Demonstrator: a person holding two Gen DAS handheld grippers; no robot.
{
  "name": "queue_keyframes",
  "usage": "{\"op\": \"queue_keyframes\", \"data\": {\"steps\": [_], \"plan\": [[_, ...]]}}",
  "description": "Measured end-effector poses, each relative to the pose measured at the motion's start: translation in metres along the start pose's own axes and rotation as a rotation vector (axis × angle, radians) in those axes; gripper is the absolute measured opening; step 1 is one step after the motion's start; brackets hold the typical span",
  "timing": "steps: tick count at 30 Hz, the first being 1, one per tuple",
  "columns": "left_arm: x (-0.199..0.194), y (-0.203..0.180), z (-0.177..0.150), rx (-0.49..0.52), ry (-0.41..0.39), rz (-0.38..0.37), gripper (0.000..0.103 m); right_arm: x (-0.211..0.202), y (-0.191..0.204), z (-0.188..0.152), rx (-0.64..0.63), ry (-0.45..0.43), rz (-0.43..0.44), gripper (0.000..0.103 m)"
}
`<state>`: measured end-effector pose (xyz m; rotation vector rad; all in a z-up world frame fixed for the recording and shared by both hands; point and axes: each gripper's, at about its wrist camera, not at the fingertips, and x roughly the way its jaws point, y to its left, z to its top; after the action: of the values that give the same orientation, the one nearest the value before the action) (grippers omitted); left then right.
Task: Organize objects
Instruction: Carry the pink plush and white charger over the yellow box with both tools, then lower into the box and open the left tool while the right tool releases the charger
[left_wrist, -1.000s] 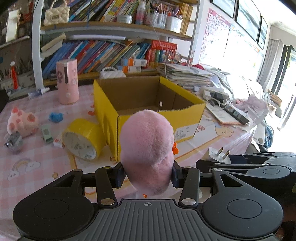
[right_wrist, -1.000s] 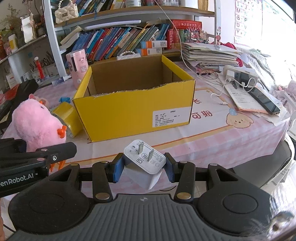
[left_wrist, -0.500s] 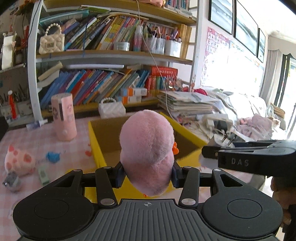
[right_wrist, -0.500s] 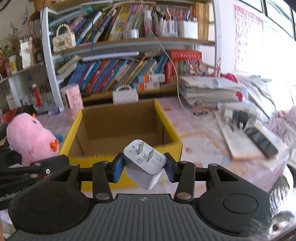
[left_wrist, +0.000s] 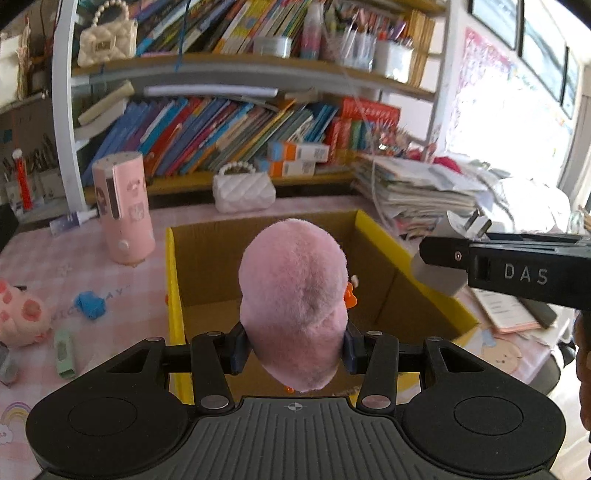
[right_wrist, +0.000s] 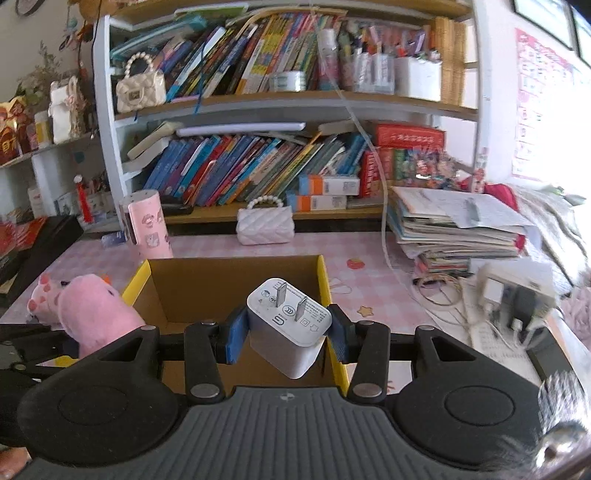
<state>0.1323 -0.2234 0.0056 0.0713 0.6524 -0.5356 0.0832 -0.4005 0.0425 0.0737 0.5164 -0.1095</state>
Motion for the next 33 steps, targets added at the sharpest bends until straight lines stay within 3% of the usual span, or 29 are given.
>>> {"op": "queue_keyframes", "data": {"steps": [6, 20, 33], "plan": [[0.033, 0.004, 0.001, -0.003, 0.094, 0.056, 0.045, 0.042, 0.001, 0.006, -0.056, 0.068, 0.073, 0.043], [0.070, -0.006, 0.007, 0.112, 0.182, 0.107, 0.046, 0.130, 0.017, 0.013, -0.252, 0.274, 0.216, 0.044], [0.088, -0.005, -0.002, 0.067, 0.275, 0.083, 0.046, 0.159, 0.027, 0.001, -0.367, 0.409, 0.281, 0.044]]}}
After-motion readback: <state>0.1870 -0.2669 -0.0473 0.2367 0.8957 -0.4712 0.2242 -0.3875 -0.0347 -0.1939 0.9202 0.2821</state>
